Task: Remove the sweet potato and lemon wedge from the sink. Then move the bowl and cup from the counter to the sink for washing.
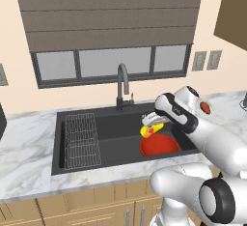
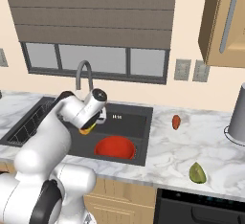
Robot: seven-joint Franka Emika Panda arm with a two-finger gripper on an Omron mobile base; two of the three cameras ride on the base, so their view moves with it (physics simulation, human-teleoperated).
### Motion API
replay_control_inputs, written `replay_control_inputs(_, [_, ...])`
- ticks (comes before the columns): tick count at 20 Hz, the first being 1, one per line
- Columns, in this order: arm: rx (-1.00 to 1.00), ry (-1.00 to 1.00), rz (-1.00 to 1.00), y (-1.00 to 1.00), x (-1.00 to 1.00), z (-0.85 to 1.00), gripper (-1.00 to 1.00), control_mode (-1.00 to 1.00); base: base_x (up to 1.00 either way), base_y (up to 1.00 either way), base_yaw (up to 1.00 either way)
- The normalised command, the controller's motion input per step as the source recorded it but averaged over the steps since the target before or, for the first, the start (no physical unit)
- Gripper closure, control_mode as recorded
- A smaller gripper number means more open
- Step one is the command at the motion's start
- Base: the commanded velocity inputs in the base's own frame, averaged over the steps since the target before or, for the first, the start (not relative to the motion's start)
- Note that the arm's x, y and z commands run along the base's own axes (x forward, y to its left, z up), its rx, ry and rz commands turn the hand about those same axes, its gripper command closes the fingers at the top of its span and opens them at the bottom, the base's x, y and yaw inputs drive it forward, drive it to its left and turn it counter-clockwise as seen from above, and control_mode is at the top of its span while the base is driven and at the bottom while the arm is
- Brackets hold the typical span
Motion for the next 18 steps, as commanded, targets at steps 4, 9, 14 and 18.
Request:
replay_control_inputs(4, [0.0, -0.08, 0.0, 0.27, 0.09, -0.18, 1.0, -1.0, 0.0, 0.0, 0.0])
replay_control_inputs(9, [0.0, -0.08, 0.0, 0.21, 0.02, -0.17, 1.0, -1.0, 0.0, 0.0, 0.0])
replay_control_inputs(14, [0.0, -0.02, 0.0, 0.14, 0.0, -0.21, 1.0, -1.0, 0.0, 0.0, 0.0])
replay_control_inputs(18, [0.0, 0.0, 0.0, 0.14, 0.02, -0.23, 1.0, -1.0, 0.0, 0.0, 0.0])
